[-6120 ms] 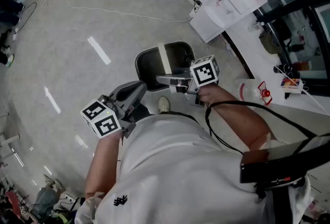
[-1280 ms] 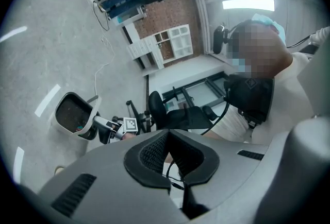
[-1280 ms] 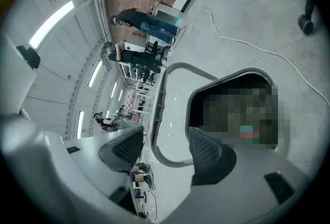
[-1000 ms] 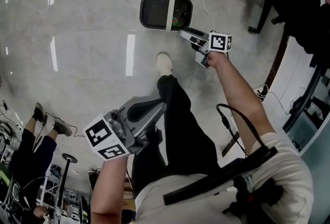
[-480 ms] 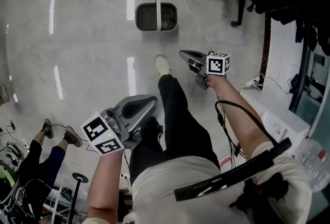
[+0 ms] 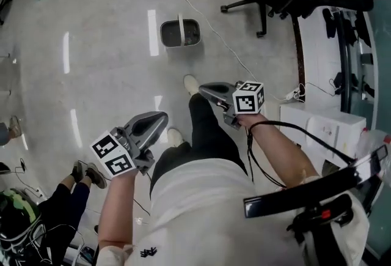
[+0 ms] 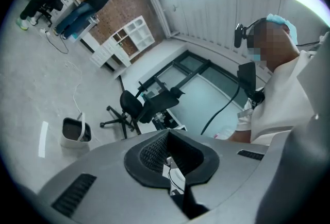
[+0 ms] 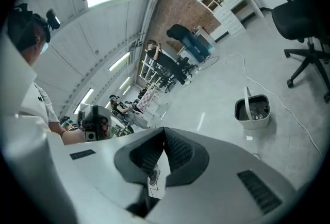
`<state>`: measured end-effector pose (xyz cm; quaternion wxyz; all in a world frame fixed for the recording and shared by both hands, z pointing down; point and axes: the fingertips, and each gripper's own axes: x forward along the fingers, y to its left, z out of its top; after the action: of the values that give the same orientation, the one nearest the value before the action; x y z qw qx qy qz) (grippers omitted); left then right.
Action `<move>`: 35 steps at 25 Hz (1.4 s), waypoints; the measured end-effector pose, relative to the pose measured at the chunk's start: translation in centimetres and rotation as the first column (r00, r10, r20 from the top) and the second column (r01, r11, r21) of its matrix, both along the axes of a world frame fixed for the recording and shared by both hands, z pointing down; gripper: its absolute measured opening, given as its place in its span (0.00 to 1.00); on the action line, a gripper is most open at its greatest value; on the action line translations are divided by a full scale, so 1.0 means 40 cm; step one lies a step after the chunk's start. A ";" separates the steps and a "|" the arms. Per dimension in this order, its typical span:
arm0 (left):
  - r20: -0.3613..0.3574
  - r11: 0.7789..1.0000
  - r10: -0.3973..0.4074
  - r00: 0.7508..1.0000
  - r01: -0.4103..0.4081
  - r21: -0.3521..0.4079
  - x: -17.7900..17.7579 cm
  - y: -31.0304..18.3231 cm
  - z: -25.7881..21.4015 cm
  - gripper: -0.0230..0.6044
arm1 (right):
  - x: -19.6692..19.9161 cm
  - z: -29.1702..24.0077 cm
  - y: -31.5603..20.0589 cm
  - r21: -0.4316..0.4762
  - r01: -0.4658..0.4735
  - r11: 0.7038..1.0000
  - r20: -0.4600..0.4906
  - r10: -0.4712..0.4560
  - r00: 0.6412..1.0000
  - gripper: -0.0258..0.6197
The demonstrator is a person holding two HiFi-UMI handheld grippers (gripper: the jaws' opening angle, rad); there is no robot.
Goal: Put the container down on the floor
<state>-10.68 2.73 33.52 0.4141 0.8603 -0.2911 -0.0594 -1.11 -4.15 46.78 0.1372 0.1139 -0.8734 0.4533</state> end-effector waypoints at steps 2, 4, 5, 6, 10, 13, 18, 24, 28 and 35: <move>0.030 0.999 0.018 0.999 -0.019 0.042 0.006 0.030 -0.051 0.05 | -0.011 -0.083 0.034 0.040 -0.002 0.999 0.027 0.001 1.000 0.07; 0.051 0.996 0.032 0.998 -0.036 0.083 0.020 0.066 -0.104 0.05 | -0.019 -0.162 0.080 0.073 0.000 0.997 0.055 -0.004 0.998 0.07; 0.053 0.995 0.034 0.998 -0.039 0.095 0.028 0.090 -0.128 0.05 | -0.022 -0.198 0.110 0.084 0.003 0.996 0.068 -0.009 0.998 0.06; 0.052 0.994 0.035 0.998 -0.040 0.102 0.036 0.116 -0.150 0.05 | -0.025 -0.232 0.143 0.093 0.008 0.996 0.079 -0.016 0.997 0.07; 0.051 0.992 0.026 0.998 -0.032 0.124 0.059 0.192 -0.224 0.05 | -0.033 -0.347 0.238 0.138 0.026 0.990 0.096 -0.040 0.995 0.07; 0.056 0.990 0.004 0.998 -0.012 0.144 0.076 0.216 -0.251 0.05 | -0.024 -0.413 0.274 0.179 0.027 0.983 0.104 -0.047 0.993 0.07; 0.091 0.982 0.008 0.996 -0.025 0.186 0.098 0.246 -0.271 0.05 | -0.011 -0.483 0.324 0.247 0.041 0.968 0.108 -0.070 0.992 0.07; 0.099 0.983 -0.008 0.995 -0.011 0.183 0.089 0.269 -0.282 0.05 | -0.021 -0.508 0.363 0.265 0.069 0.962 0.110 -0.101 0.989 0.06; 0.100 0.982 -0.007 0.995 -0.012 0.187 0.093 0.267 -0.274 0.05 | -0.026 -0.508 0.369 0.274 0.079 0.959 0.113 -0.114 0.987 0.07; 0.091 0.985 0.005 0.996 -0.021 0.169 0.073 0.263 -0.261 0.05 | -0.051 -0.515 0.360 0.283 0.089 0.955 0.111 -0.125 0.986 0.07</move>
<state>-7.75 13.27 23.06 0.3260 0.8962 -0.2978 -0.0426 -3.14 10.25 26.18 0.0880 0.0554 -0.9401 0.3247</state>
